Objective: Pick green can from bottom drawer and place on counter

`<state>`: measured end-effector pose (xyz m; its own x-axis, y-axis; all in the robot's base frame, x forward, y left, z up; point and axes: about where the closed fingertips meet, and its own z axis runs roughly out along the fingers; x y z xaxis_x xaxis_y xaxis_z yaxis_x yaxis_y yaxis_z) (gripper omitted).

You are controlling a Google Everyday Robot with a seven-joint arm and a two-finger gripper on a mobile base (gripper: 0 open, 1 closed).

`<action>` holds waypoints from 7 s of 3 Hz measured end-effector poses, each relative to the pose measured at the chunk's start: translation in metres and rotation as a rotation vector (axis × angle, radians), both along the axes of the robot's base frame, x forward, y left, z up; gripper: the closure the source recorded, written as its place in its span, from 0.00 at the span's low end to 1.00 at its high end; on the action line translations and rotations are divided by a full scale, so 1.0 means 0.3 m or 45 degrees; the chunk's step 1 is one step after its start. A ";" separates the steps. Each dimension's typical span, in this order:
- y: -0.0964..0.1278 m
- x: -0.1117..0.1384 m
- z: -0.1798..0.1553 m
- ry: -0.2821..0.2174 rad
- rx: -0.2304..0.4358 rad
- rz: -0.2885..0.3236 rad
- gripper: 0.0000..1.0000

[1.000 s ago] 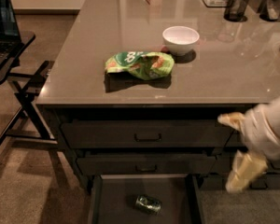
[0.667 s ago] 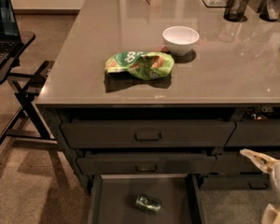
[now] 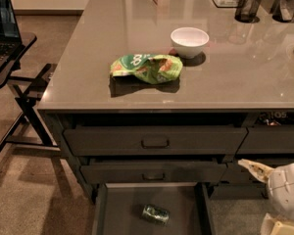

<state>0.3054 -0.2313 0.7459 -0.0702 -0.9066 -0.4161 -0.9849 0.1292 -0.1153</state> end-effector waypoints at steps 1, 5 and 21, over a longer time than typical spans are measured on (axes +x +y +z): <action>0.100 0.023 -0.177 0.062 0.021 0.058 0.00; 0.160 0.130 -0.413 0.014 0.030 -0.005 0.00; 0.460 0.548 -2.020 -0.022 0.584 -0.101 0.00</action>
Offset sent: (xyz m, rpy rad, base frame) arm 0.0460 0.0503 -0.1879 0.0300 0.0262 -0.0473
